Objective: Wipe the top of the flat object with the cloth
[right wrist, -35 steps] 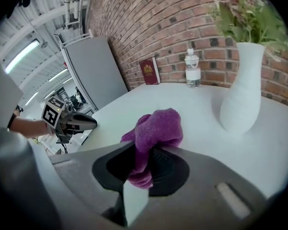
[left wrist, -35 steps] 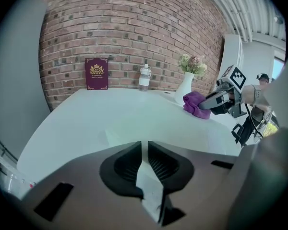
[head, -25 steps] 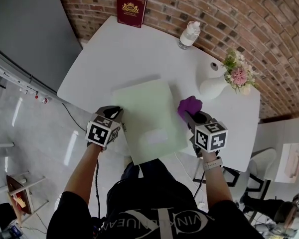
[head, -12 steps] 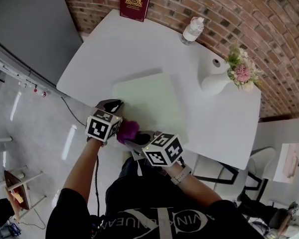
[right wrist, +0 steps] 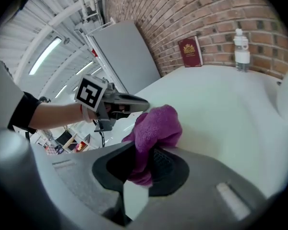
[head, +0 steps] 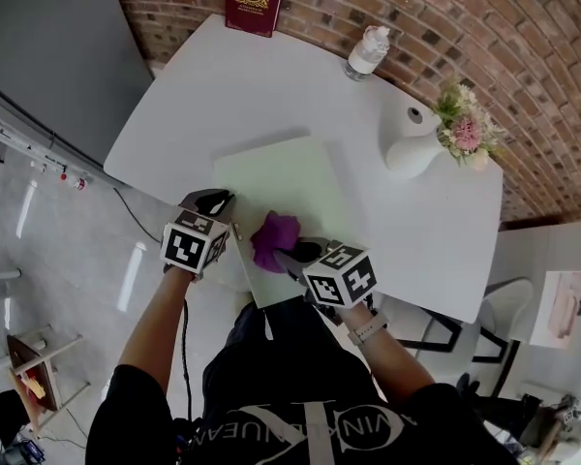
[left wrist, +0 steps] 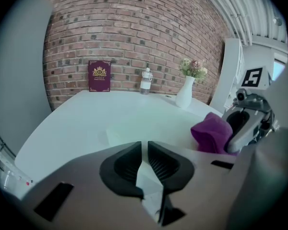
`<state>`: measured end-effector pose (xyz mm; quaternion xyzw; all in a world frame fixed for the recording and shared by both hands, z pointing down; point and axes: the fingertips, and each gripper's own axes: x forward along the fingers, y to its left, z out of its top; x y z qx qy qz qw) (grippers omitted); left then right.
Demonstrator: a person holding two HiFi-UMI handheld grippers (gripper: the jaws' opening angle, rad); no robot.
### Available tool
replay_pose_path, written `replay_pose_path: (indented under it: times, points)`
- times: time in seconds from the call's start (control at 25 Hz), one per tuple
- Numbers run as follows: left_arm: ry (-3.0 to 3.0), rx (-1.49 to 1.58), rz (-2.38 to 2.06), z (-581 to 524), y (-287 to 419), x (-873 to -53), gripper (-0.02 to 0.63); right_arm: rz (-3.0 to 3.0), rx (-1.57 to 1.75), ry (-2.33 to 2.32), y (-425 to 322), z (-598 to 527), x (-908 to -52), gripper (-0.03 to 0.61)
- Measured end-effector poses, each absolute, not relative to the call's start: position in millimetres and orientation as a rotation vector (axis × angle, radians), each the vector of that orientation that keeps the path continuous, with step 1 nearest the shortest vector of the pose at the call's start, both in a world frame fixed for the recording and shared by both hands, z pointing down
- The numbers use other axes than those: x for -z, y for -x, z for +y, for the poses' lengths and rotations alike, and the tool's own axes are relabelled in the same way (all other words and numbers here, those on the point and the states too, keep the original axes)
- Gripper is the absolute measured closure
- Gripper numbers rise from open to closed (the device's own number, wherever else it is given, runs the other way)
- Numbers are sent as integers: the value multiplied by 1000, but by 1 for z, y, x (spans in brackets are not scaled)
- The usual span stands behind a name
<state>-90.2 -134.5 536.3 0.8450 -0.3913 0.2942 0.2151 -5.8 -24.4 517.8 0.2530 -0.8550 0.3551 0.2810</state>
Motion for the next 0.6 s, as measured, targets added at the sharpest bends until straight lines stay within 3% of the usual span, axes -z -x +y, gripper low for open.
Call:
replay_pose_path:
  times: [0.6]
  points:
    - [-2351, -818, -1060, -134, 89, -537, 574, -2133, -1030, -1186, -154, -61, -519, 518]
